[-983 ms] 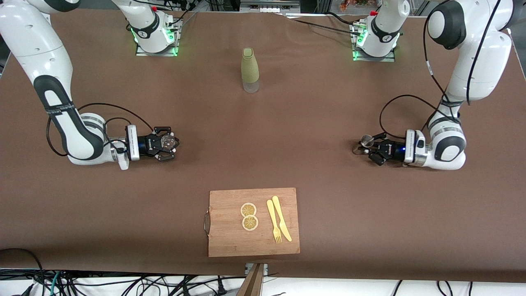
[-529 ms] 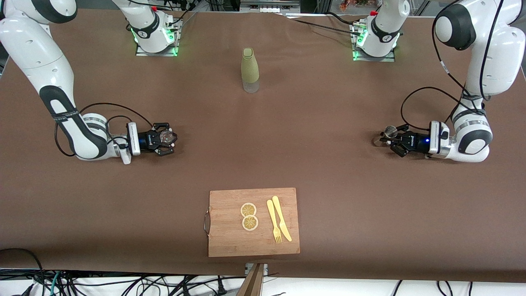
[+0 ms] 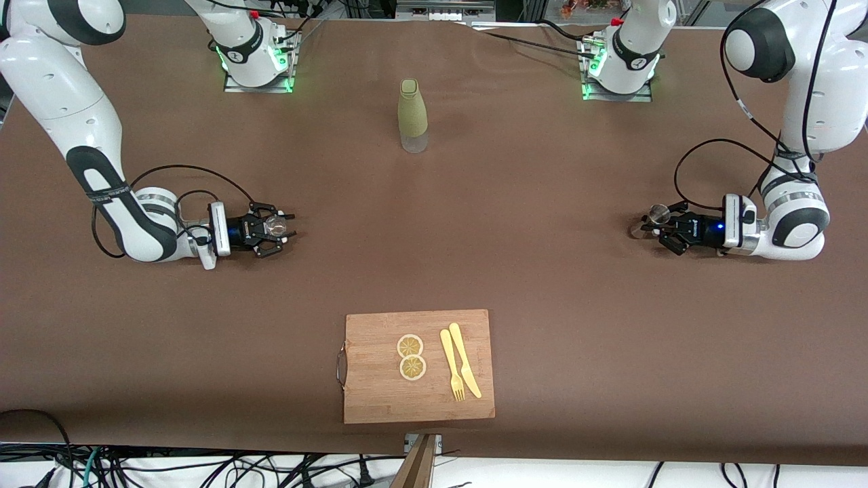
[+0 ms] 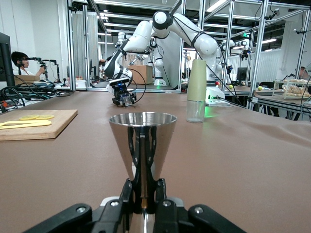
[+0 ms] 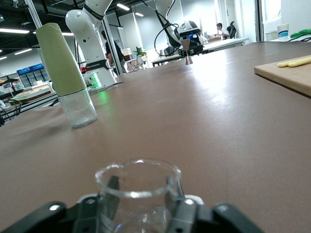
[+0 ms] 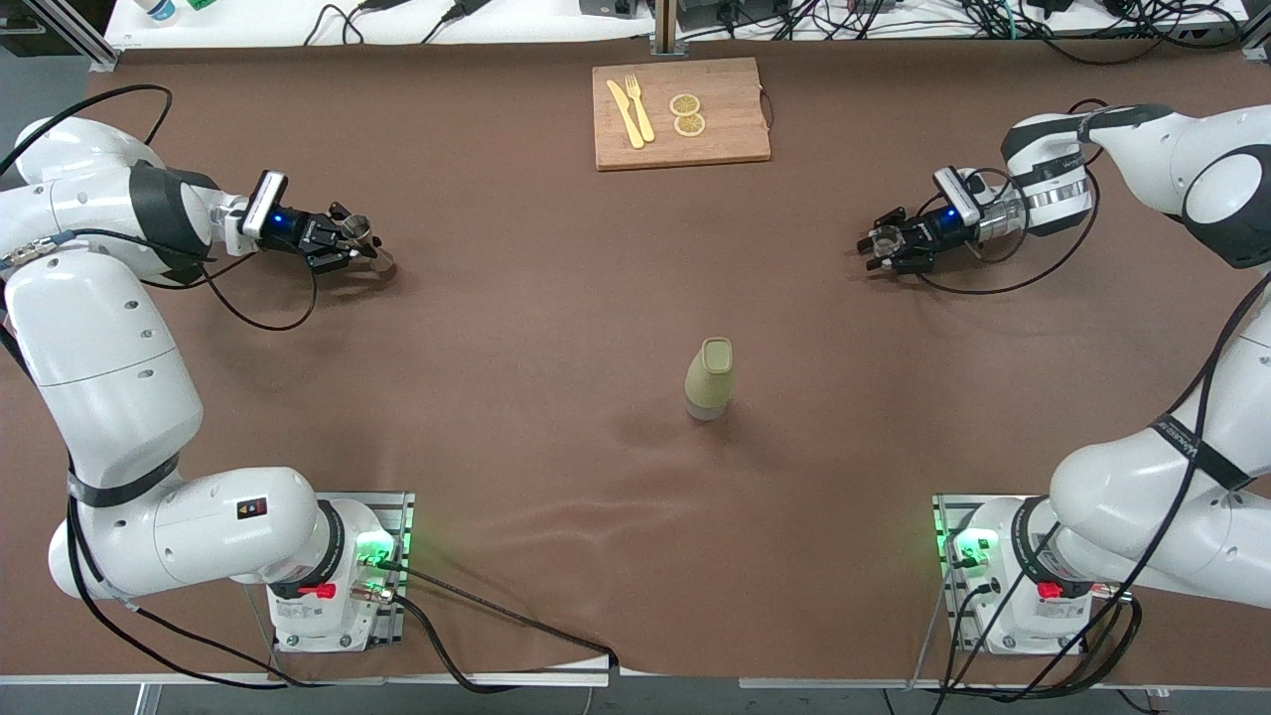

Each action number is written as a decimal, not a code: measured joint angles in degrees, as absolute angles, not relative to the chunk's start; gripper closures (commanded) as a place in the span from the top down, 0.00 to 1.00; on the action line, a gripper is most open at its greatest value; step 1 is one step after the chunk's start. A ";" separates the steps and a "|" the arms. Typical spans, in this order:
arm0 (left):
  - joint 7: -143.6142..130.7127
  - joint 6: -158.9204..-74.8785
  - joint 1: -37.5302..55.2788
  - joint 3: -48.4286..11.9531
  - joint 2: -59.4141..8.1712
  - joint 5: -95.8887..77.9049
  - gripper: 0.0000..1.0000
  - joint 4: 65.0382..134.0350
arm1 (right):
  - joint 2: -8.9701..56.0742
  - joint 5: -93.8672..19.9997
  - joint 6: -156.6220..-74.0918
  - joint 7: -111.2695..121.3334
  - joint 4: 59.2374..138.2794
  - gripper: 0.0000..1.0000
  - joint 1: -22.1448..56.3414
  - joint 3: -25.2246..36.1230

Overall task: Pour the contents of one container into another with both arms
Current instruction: 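Lower the cup with the right gripper while the left gripper lowers the jigger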

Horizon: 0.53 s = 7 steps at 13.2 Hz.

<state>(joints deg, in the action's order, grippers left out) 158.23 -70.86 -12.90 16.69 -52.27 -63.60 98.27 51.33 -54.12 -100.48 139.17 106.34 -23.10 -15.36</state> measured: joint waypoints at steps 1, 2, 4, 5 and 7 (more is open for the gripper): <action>158.40 -70.88 -13.03 16.69 -52.45 -63.60 0.00 98.31 | 51.33 -54.12 -100.43 139.17 106.34 1.00 -23.17 -15.36; 158.63 -70.91 -13.10 16.68 -52.71 -63.60 0.00 98.34 | 51.33 -54.12 -100.39 139.17 106.34 1.00 -23.30 -15.36; 158.80 -70.97 -13.32 16.68 -53.49 -63.60 0.00 98.34 | 51.33 -54.12 -99.99 139.17 106.32 1.00 -23.91 -15.37; 158.97 -71.18 -13.46 16.68 -54.01 -63.60 0.00 98.35 | 51.33 -54.11 -99.81 139.17 106.29 1.00 -24.49 -15.37; 159.06 -72.13 -13.64 16.68 -54.63 -63.60 0.52 98.34 | 51.32 -54.03 -99.34 139.16 106.17 1.00 -26.38 -15.36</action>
